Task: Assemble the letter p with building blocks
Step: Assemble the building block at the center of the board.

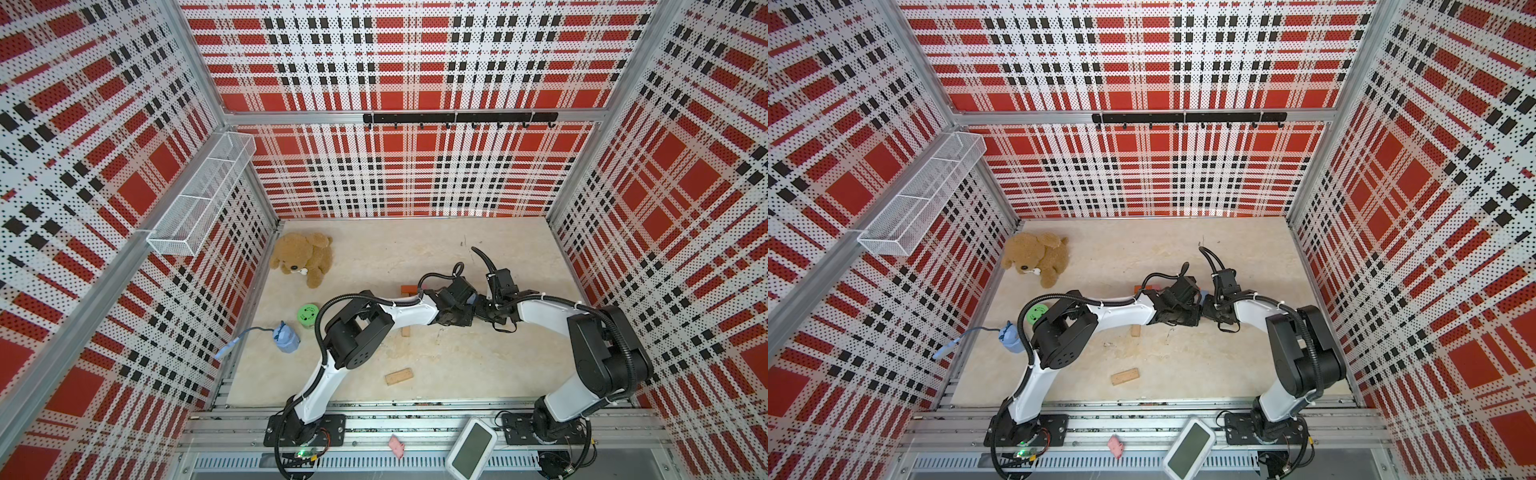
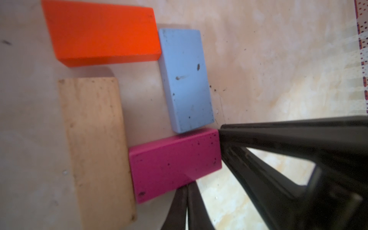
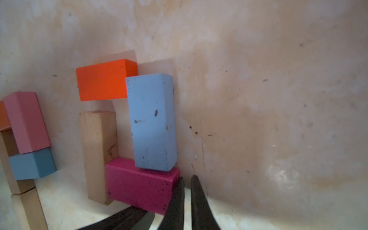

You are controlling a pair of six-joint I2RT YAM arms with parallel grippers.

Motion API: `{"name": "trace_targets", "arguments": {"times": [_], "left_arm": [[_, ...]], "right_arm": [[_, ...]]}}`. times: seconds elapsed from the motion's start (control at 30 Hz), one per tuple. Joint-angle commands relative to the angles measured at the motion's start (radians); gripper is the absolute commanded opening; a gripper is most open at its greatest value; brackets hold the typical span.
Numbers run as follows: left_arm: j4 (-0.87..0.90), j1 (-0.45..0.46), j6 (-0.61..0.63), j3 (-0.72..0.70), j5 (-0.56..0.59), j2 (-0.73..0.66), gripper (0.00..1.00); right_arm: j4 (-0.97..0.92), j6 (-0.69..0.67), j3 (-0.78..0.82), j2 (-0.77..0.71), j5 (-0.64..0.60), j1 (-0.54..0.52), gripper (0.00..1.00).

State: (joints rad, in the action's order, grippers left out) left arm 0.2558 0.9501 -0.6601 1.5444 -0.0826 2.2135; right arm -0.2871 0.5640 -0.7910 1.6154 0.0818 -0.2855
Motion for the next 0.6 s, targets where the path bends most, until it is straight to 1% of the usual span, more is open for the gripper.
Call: {"name": "trace_targets", "arguments": {"times": [0.0,0.1,0.2,0.3,0.37,0.4,0.43,0.5,0.57], "left_arm": [[0.012,0.01,0.022,-0.015,0.012,-0.06,0.09],[0.002,0.021,0.024,-0.051,0.018,-0.126,0.09],[-0.004,0.038,0.031,-0.105,0.042,-0.222,0.09],[-0.011,0.065,0.039,-0.191,0.074,-0.35,0.11],[-0.039,0.07,0.011,-0.29,0.065,-0.454,0.14],[-0.043,0.069,-0.003,-0.335,0.058,-0.503,0.16],[-0.046,0.066,-0.012,-0.388,0.053,-0.56,0.21],[-0.044,0.065,-0.026,-0.496,0.08,-0.677,0.3],[-0.026,0.059,-0.023,-0.614,0.109,-0.814,0.46]], "right_arm": [[-0.018,-0.006,0.002,-0.031,-0.014,0.002,0.13],[-0.018,-0.006,0.01,-0.068,-0.01,0.003,0.14],[-0.021,-0.007,0.02,-0.118,-0.004,0.003,0.16],[-0.024,-0.004,0.033,-0.168,0.012,0.002,0.19],[-0.023,0.003,0.045,-0.201,0.048,0.002,0.21],[-0.014,0.006,0.055,-0.218,0.082,0.002,0.23],[-0.006,0.008,0.066,-0.243,0.111,0.0,0.26],[-0.013,0.01,0.078,-0.304,0.114,-0.015,0.34],[-0.022,0.006,0.09,-0.372,0.102,-0.035,0.45]]}}
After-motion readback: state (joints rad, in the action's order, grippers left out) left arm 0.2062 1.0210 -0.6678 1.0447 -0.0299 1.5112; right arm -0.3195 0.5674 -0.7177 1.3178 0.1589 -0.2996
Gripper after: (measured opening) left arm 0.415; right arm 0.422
